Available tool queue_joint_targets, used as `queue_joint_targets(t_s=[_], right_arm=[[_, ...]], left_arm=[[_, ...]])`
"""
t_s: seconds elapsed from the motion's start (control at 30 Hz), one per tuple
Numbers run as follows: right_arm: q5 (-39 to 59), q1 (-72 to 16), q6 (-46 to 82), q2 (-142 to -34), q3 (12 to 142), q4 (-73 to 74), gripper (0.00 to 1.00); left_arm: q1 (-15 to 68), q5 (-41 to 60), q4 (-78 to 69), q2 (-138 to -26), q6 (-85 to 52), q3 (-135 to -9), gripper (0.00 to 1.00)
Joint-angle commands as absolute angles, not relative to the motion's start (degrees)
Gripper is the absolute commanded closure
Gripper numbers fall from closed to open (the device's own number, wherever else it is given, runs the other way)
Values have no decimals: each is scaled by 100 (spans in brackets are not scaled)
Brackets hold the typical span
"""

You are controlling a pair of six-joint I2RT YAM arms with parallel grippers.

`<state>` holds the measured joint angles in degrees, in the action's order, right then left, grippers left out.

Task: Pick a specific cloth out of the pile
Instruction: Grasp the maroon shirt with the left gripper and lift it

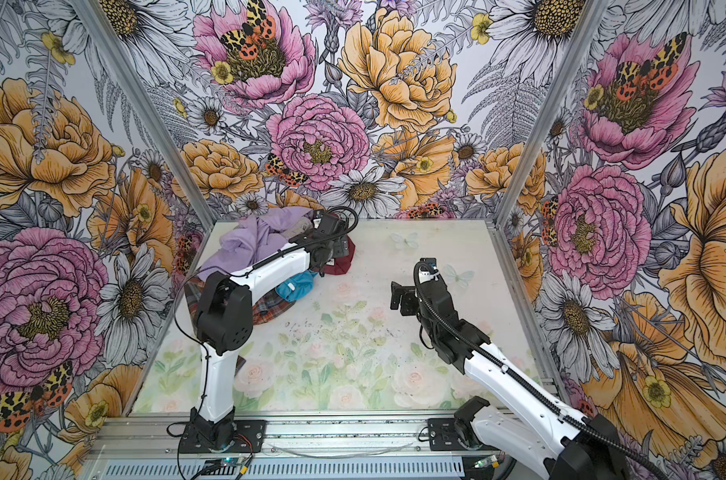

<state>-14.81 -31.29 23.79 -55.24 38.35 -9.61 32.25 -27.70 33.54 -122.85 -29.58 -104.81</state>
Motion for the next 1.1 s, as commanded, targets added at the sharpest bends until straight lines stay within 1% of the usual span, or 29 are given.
queue_joint_targets(t_s=[0.0,0.2,0.27,0.47,0.63,0.73,0.77,0.8,0.83,0.87,0.93,1.03,1.07], right_arm=[[-1233,-3068,2203,-5579,4015,-1081,1],[-1015,-2872,2140,-5706,4052,-1081,0],[-951,-2791,2120,-5761,4060,-1072,0],[-793,-2650,1998,-6005,4151,-1038,1],[-729,-2627,1943,-6182,4173,-958,1],[-709,-2595,1938,-6255,4184,-940,1],[-703,-2588,1947,-6281,4191,-924,0],[-718,-2584,1953,-6292,4200,-916,0],[-729,-2587,1973,-6295,4193,-875,1],[-734,-2580,1990,-6293,4195,-831,1],[-729,-2575,1986,-6293,4221,-787,2],[-728,-2567,1997,-6302,4292,-782,3],[-728,-2566,2008,-6295,4309,-779,3]], left_arm=[[3186,-3040,3729,-12582,-3112,-11082,6],[3024,-3049,3945,-13207,-3248,-11860,4],[3016,-3143,4011,-13444,-3226,-12095,1],[2983,-3283,4157,-14066,-3229,-12567,1],[2868,-3120,4166,-14491,-3316,-12700,1],[2748,-2840,4166,-14645,-3370,-12735,1],[2685,-2656,4157,-14684,-3390,-12748,4],[2647,-2505,4157,-14716,-3409,-12759,8],[2603,-2340,4152,-14735,-3421,-12762,17],[2574,-2210,4148,-14745,-3387,-12784,33],[2581,-2123,4148,-14698,-3213,-12833,60],[2651,-2246,4136,-14466,-2936,-12883,93],[2668,-2270,4140,-14339,-2860,-12897,99]])
